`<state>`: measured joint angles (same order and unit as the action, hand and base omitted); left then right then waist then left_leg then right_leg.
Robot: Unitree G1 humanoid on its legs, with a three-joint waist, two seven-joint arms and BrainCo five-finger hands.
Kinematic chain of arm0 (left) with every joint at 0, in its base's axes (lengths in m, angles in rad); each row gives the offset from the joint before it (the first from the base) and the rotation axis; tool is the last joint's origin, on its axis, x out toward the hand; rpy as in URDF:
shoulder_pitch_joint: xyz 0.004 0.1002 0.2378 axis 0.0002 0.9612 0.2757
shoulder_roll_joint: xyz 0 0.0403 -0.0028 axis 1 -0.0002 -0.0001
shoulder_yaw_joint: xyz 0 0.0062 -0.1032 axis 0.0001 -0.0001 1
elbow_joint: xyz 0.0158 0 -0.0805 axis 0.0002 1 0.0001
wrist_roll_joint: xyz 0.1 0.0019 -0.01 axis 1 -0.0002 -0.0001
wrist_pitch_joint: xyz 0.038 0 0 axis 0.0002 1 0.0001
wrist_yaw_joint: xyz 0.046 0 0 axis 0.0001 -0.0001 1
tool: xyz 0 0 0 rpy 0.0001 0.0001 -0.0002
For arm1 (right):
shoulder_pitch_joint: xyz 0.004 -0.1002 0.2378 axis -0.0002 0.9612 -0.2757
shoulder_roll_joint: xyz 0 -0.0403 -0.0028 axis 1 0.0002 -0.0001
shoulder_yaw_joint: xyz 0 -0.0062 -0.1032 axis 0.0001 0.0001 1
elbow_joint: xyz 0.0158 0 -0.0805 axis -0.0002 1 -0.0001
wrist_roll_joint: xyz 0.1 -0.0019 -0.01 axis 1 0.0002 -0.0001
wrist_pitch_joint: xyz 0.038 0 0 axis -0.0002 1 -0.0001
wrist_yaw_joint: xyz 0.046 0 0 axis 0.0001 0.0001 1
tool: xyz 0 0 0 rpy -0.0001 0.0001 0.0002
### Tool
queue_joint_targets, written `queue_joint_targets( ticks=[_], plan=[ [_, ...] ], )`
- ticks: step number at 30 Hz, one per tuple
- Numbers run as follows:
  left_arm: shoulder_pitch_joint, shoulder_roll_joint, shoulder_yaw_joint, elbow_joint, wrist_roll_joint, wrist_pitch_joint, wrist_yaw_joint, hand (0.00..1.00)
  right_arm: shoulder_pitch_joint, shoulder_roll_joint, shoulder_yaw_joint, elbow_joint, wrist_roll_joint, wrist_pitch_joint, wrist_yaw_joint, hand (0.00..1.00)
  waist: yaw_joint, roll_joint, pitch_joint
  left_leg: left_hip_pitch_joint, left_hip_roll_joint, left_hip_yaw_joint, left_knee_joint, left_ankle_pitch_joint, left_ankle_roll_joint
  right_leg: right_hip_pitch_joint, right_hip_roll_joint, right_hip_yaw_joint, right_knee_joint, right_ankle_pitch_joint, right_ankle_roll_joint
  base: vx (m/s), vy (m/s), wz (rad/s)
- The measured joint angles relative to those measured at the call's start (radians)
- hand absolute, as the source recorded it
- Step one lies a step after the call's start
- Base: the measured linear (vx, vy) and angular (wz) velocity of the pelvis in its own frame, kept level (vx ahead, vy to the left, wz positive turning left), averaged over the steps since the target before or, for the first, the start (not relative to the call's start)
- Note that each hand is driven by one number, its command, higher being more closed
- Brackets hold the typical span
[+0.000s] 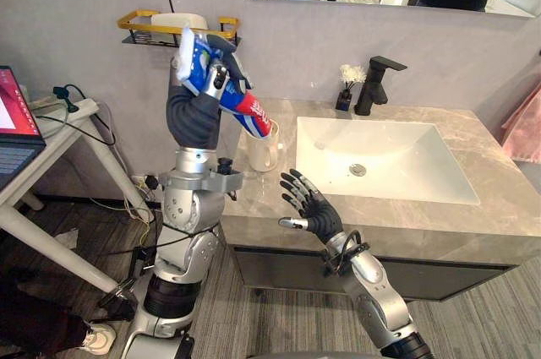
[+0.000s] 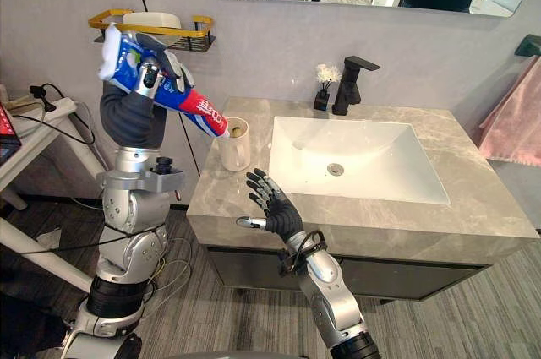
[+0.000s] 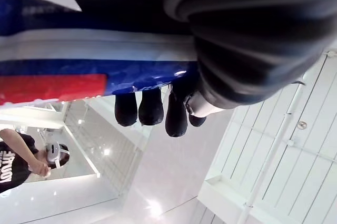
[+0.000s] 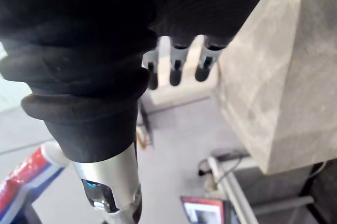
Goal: Organize washtable
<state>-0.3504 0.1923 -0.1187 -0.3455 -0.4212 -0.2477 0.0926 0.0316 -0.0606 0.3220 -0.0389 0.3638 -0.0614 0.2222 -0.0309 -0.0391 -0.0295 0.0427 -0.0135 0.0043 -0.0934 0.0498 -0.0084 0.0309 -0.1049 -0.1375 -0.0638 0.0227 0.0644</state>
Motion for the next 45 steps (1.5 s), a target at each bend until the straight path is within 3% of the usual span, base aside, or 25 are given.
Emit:
queue_joint_targets(
  ticks=[11,17,21,33,45],
  plan=[
    [-0.311,0.131,0.056,0.321,0.080,0.011,0.089,1.00,0.021,-0.003,-0.006,0.000,0.016,-0.002,0.000,0.00,-0.011,0.013,0.004,-0.025,0.002,0.022,0.000,-0.001,0.000,-0.032,0.010,0.022,-0.008,0.021,-0.002,0.00,-0.003,-0.06],
    [-0.354,0.171,0.093,0.409,0.079,0.017,0.133,1.00,0.073,-0.003,-0.051,-0.008,0.049,-0.011,-0.005,0.00,-0.023,0.021,0.011,-0.035,0.013,0.051,0.000,-0.007,-0.004,-0.058,0.022,0.057,-0.010,0.027,-0.007,-0.02,-0.013,-0.18],
    [-0.409,0.175,0.101,0.436,0.080,0.022,0.154,1.00,0.093,-0.004,-0.074,-0.024,0.056,-0.020,-0.023,0.00,-0.041,0.027,0.023,-0.039,0.017,0.058,0.000,-0.008,-0.006,-0.067,0.027,0.067,-0.011,0.028,-0.008,-0.01,-0.013,-0.08],
    [-0.459,0.175,0.102,0.505,0.101,0.025,0.178,1.00,0.095,-0.013,-0.070,-0.064,0.058,-0.045,-0.027,0.00,-0.043,0.029,0.068,-0.062,0.033,0.081,0.000,-0.014,-0.011,-0.091,0.033,0.092,-0.034,0.046,-0.016,-0.01,-0.008,-0.07],
    [-0.455,0.163,0.099,0.555,0.119,0.046,0.174,1.00,0.115,-0.032,-0.077,-0.105,0.058,-0.051,-0.026,0.00,-0.062,0.001,0.102,-0.066,0.030,0.077,0.001,-0.014,-0.010,-0.085,0.033,0.087,-0.034,0.054,-0.009,0.00,0.000,0.01]
  ],
)
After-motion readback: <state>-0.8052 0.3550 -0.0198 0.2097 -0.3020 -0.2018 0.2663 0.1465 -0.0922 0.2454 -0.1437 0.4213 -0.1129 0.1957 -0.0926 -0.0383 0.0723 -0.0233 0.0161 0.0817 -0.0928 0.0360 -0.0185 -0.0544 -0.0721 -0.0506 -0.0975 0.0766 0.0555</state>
